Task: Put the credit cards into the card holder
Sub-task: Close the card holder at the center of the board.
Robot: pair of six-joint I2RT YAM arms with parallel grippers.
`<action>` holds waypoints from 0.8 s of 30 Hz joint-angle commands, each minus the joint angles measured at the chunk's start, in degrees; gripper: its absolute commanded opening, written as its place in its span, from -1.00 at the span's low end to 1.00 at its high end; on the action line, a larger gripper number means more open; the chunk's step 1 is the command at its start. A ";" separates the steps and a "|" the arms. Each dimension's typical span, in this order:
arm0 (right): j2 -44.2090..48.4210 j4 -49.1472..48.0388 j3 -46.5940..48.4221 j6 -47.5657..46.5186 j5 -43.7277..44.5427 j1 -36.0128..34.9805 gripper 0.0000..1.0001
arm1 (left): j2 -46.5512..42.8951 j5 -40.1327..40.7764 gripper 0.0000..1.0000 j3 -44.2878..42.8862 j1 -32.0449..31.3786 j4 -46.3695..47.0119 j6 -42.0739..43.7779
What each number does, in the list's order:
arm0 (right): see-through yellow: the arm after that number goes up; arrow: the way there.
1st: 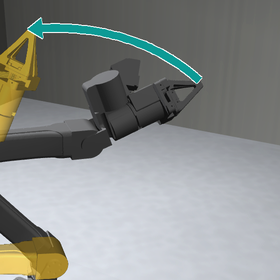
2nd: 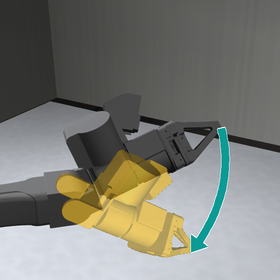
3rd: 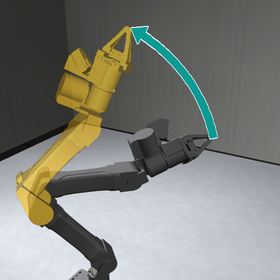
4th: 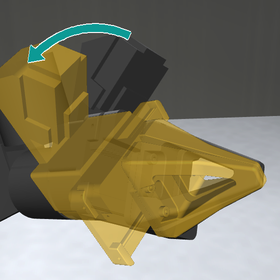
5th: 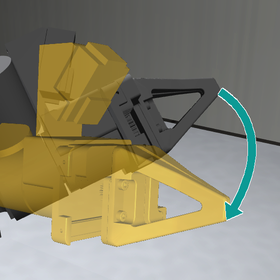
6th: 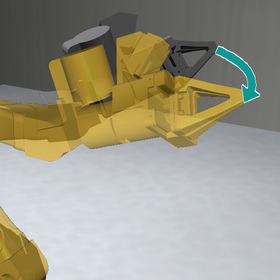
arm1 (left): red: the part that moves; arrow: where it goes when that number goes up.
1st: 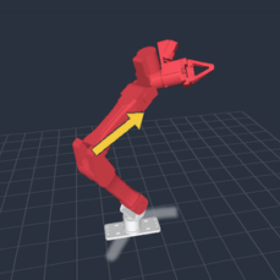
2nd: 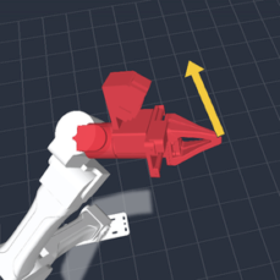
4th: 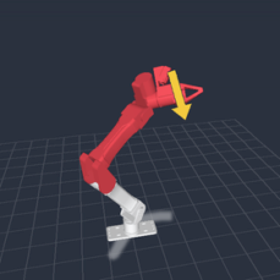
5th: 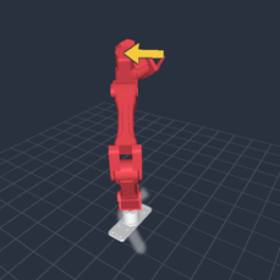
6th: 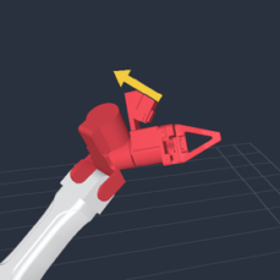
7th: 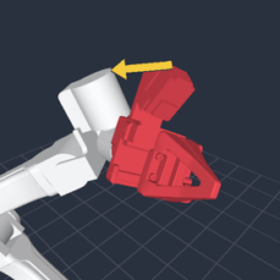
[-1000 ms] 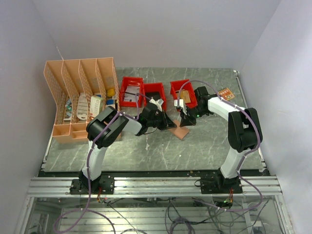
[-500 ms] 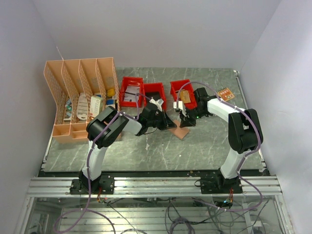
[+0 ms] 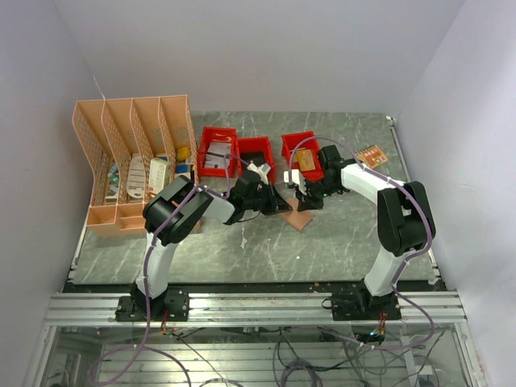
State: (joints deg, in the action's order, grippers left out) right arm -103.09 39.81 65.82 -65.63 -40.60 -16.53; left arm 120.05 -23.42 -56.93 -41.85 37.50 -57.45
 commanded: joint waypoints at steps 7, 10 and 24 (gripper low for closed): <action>-0.23 2.54 -1.75 -0.92 2.92 -3.87 -1.00 | 3.36 1.35 -0.86 1.15 -0.81 -4.97 1.99; -0.44 2.81 -1.75 -1.07 3.56 -4.36 -1.00 | 3.32 1.40 -0.86 1.14 -0.79 -5.04 2.08; -2.42 4.75 -1.27 -1.31 6.52 -7.45 -1.00 | 3.44 1.23 -0.86 1.18 -0.82 -4.77 1.95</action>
State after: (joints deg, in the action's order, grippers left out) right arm -102.13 40.66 66.54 -66.65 -32.53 -20.91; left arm 120.11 -23.53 -56.93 -41.85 37.60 -57.45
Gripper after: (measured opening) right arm 0.007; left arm 0.078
